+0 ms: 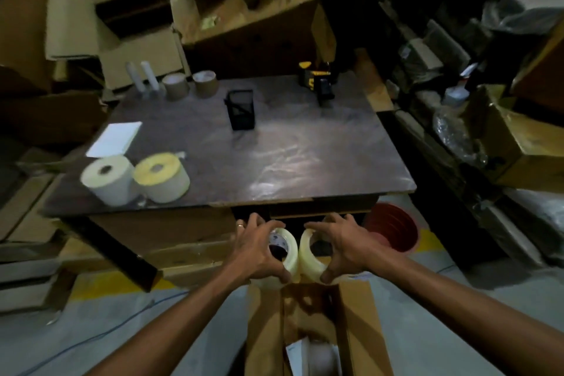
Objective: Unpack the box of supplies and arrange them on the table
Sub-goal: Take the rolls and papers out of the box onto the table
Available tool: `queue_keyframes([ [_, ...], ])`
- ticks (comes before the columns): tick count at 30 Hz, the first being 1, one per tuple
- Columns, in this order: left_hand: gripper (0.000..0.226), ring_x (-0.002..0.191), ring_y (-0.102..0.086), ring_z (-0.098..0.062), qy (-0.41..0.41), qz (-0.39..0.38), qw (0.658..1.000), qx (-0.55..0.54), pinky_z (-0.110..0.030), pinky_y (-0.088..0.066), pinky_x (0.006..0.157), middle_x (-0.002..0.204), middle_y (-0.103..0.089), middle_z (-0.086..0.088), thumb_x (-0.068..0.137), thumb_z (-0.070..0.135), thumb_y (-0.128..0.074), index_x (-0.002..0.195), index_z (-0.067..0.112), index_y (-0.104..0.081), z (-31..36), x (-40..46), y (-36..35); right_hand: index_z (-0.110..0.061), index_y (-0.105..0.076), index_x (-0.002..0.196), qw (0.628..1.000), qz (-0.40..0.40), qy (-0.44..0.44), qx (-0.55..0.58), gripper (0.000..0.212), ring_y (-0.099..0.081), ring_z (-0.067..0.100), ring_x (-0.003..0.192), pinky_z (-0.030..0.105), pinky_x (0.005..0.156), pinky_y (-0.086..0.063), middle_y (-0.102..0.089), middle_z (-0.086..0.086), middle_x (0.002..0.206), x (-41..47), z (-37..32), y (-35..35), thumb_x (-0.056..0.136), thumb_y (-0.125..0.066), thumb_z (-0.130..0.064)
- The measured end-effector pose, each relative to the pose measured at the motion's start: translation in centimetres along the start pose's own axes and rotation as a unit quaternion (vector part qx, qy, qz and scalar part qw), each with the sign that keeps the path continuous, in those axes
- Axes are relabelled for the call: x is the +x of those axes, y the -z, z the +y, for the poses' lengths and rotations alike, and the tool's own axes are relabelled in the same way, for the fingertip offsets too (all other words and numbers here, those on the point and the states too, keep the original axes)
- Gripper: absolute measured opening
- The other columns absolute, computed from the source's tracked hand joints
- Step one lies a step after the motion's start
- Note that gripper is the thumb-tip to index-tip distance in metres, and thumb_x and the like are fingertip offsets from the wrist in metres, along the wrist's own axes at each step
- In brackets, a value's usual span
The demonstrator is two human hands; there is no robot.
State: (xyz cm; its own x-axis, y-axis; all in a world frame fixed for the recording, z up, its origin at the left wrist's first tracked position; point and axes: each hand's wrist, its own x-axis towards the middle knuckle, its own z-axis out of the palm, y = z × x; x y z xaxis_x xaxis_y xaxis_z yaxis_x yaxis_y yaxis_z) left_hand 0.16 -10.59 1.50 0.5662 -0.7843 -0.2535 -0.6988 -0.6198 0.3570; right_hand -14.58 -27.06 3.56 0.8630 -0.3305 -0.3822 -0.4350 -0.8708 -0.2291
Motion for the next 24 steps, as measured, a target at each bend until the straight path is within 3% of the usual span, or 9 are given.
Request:
queue_keyframes([
  [5, 0.104, 0.131, -0.031, -0.033, 0.03, 0.004, 0.999, -0.03, -0.049, -0.043, 0.102, 0.136, -0.035, 0.003, 0.042, 0.06, -0.083, 0.136, 0.045, -0.041, 0.6, -0.6, 8.2, -0.041, -0.021, 0.15, 0.999, 0.028, 0.014, 0.009, 0.117, -0.037, 0.029, 0.121, 0.041, 0.09, -0.048, -0.037, 0.0, 0.137, -0.8, -1.6, 7.0, 0.053, -0.085, -0.057],
  [10, 0.099, 0.127, -0.031, -0.032, 0.054, 0.029, 0.997, -0.044, -0.048, -0.043, 0.102, 0.129, -0.035, 0.002, 0.047, 0.056, -0.085, 0.136, 0.043, -0.041, -0.9, 1.0, 13.4, -0.049, -0.022, 0.143, 0.997, 0.052, 0.007, 0.052, 0.115, -0.034, 0.024, 0.12, 0.037, 0.091, -0.045, -0.035, -0.006, 0.132, 2.0, -3.3, 11.4, 0.048, -0.085, -0.058],
  [19, 0.102, 0.127, -0.033, -0.035, 0.096, 0.076, 0.99, -0.073, -0.047, -0.041, 0.104, 0.134, -0.038, -0.003, 0.05, 0.048, -0.09, 0.139, 0.037, -0.043, -3.0, 6.0, 15.6, -0.04, -0.027, 0.145, 0.998, 0.054, -0.001, 0.035, 0.108, -0.035, 0.029, 0.126, 0.042, 0.096, -0.046, -0.037, 0.002, 0.142, 9.0, -6.9, 13.5, 0.056, -0.088, -0.046],
  [24, 0.101, 0.128, -0.033, -0.038, 0.105, 0.057, 0.992, -0.043, -0.049, -0.038, 0.106, 0.137, -0.034, -0.005, 0.051, 0.047, -0.085, 0.141, 0.036, -0.041, -4.6, 8.7, 14.6, -0.04, -0.027, 0.145, 0.998, 0.043, -0.027, 0.022, 0.107, -0.033, 0.033, 0.128, 0.045, 0.098, -0.046, -0.033, 0.005, 0.145, 11.9, -6.5, 12.4, 0.057, -0.088, -0.043],
])
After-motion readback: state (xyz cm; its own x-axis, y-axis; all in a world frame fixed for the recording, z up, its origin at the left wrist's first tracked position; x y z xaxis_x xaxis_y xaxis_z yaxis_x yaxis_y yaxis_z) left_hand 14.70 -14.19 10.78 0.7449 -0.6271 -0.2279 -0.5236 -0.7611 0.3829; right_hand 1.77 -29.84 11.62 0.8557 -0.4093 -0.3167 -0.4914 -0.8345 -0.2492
